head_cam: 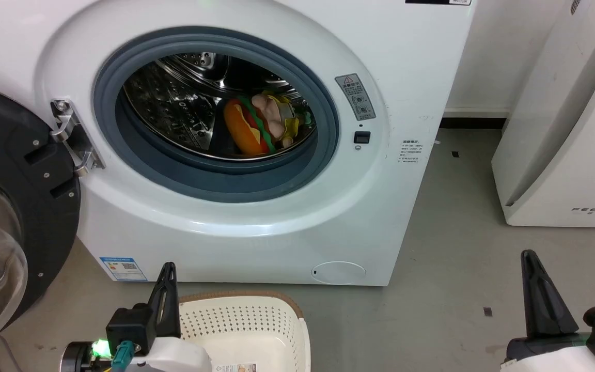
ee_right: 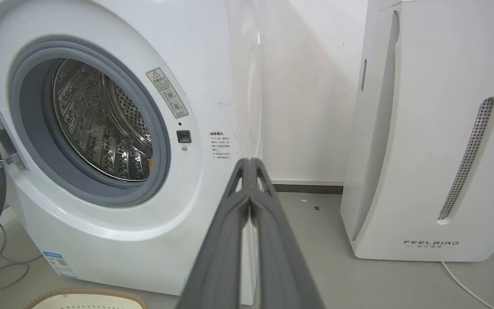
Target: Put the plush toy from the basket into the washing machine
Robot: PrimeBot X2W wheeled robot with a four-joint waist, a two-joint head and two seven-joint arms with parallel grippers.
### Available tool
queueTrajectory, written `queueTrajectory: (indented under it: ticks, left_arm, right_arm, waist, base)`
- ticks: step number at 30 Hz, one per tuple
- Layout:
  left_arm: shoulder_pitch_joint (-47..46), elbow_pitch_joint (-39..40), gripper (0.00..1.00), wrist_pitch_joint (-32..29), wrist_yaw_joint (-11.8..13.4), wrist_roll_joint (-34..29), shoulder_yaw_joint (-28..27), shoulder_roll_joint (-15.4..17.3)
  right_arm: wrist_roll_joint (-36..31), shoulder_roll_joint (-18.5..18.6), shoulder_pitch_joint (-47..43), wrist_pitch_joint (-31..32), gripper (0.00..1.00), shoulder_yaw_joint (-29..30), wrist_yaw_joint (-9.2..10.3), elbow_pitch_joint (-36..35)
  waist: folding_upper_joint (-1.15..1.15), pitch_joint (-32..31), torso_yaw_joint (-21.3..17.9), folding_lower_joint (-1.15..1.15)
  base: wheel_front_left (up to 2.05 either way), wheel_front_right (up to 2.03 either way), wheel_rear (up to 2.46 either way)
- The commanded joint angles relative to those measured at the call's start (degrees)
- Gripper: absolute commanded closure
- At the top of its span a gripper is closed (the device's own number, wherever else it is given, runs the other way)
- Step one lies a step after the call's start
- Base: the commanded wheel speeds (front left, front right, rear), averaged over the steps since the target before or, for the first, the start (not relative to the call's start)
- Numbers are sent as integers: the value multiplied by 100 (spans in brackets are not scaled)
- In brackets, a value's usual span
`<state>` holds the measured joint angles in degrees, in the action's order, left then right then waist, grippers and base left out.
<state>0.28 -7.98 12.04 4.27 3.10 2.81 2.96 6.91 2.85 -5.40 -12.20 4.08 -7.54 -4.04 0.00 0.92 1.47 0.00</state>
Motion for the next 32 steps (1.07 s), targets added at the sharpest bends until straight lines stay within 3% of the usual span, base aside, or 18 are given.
queueTrajectory:
  ticks: [1,32]
  left_arm:
    - [-5,48,100,-32,-43,-47,-16,-1]
    - [-12,280,100,-394,-162,-129,-98,-3]
  right_arm:
    - [-79,1,87,38,100,-18,1,26]
    - [-268,1,227,404,100,-139,2,143]
  waist:
    - [0,-1,-1,0]
    - [0,-29,-46,0]
  base:
    - [0,0,0]
    - [0,0,0]
